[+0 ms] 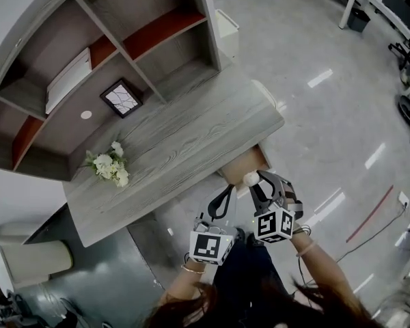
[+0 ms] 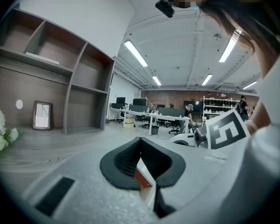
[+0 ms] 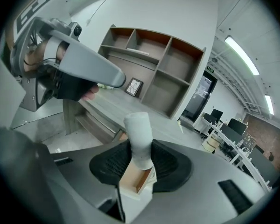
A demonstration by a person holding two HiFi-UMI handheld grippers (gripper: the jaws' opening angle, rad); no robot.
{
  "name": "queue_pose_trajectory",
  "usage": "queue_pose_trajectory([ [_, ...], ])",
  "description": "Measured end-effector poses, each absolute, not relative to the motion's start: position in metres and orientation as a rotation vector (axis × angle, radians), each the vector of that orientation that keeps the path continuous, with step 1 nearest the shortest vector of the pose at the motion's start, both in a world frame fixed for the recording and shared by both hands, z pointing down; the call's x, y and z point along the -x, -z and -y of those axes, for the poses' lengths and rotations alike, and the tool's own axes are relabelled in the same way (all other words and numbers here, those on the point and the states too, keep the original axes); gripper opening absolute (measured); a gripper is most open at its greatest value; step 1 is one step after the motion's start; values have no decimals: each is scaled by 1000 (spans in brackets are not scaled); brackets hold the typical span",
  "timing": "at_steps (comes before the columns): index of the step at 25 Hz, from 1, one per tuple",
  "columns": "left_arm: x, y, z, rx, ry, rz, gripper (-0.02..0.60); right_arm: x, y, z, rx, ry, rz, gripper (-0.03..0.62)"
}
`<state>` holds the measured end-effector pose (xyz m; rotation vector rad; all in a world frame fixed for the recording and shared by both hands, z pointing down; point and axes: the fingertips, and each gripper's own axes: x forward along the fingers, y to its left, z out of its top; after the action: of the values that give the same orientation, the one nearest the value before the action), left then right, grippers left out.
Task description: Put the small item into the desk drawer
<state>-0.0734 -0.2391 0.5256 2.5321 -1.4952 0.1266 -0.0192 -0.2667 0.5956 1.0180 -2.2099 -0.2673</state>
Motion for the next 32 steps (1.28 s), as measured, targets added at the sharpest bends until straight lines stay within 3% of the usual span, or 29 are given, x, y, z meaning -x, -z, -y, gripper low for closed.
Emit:
queue_pose_trajectory([
  [32,84,-677,291,-2442,-151,1440,15,30,-796,317,-775,163,1999,127],
])
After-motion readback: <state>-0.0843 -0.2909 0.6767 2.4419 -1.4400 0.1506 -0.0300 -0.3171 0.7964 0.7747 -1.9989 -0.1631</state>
